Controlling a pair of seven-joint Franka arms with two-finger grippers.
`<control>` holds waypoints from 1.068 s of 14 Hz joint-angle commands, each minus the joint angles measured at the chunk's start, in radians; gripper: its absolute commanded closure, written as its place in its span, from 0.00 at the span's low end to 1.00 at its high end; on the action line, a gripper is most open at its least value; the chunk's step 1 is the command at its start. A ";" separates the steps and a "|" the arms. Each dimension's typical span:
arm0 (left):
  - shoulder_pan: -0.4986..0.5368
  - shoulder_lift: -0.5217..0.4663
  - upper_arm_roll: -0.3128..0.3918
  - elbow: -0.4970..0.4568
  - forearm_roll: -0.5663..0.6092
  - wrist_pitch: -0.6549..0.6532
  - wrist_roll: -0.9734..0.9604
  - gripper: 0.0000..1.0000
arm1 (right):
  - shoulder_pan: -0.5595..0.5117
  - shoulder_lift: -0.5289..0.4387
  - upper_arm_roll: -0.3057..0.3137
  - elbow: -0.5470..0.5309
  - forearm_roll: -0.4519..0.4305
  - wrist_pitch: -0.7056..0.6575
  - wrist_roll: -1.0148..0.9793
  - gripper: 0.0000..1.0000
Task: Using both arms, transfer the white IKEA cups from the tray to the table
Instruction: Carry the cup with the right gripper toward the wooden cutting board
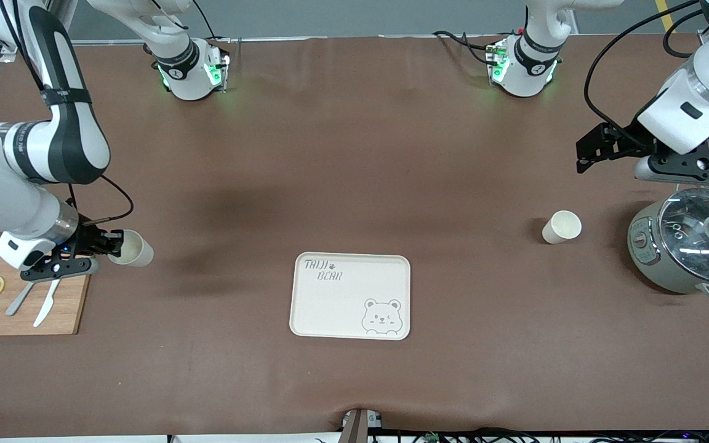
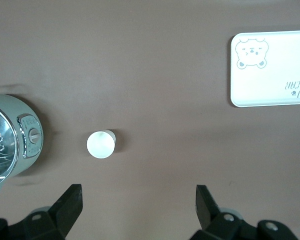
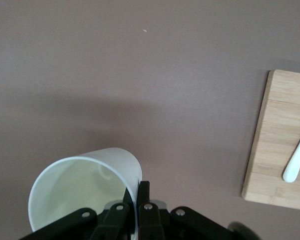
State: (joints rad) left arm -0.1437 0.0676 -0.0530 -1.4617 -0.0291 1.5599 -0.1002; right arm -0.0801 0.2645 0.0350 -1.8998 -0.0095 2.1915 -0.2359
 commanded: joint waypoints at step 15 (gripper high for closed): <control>-0.010 0.001 0.041 0.004 0.094 -0.044 0.047 0.00 | -0.061 0.038 0.019 -0.242 -0.006 0.345 0.009 1.00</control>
State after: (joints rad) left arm -0.1429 0.0685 -0.0202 -1.4630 0.0374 1.5316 -0.0689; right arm -0.1393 0.2928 0.0523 -2.1270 -0.0092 2.5009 -0.2454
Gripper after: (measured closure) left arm 0.000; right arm 0.960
